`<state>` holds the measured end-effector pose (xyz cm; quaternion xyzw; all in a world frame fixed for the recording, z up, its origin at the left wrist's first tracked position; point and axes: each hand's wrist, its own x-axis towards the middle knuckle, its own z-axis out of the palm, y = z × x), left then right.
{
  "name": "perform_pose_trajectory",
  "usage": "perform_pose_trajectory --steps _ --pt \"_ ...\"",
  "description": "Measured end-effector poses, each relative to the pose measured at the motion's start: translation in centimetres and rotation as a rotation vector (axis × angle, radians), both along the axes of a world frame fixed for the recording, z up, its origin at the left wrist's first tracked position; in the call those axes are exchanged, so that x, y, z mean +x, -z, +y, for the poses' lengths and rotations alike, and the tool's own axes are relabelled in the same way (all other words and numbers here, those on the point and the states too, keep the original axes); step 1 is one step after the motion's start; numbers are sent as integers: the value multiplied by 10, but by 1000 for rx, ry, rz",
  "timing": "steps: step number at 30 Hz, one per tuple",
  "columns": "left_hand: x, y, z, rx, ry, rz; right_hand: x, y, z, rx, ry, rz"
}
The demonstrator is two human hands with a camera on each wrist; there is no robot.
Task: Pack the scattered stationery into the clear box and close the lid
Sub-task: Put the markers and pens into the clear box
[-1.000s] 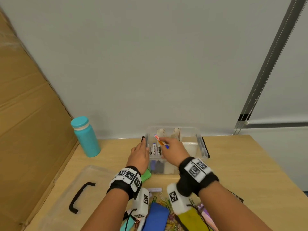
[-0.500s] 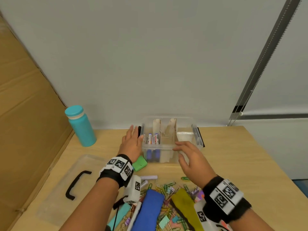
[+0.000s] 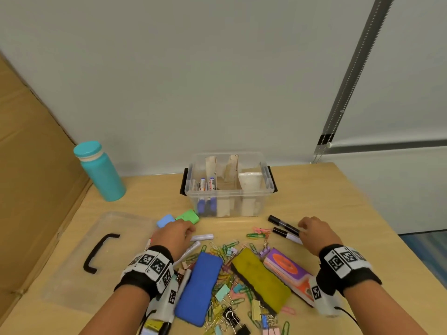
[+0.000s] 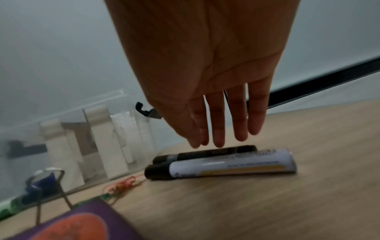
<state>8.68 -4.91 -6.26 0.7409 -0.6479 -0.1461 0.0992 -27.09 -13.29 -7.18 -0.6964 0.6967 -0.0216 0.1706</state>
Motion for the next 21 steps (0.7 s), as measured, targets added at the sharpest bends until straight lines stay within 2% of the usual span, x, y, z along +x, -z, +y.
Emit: perform_pose_trajectory --steps 2,6,10,13,16,18,21 --pt "-2 4 0 29 3 -84 0 3 -4 81 -13 69" --pt "1 6 -7 136 18 -221 4 3 -13 113 -26 149" --pt "3 6 -16 190 16 -277 10 -10 -21 53 -7 47" --pt "1 9 -13 176 16 -257 2 -31 0 -118 42 -139" --pt "5 5 -3 61 8 -170 3 -62 18 -359 31 -538" --pt "9 3 4 -31 1 -54 12 -83 22 -405 -22 -723" --pt "13 -1 16 -108 -29 89 34 -112 25 -441 -118 -857"
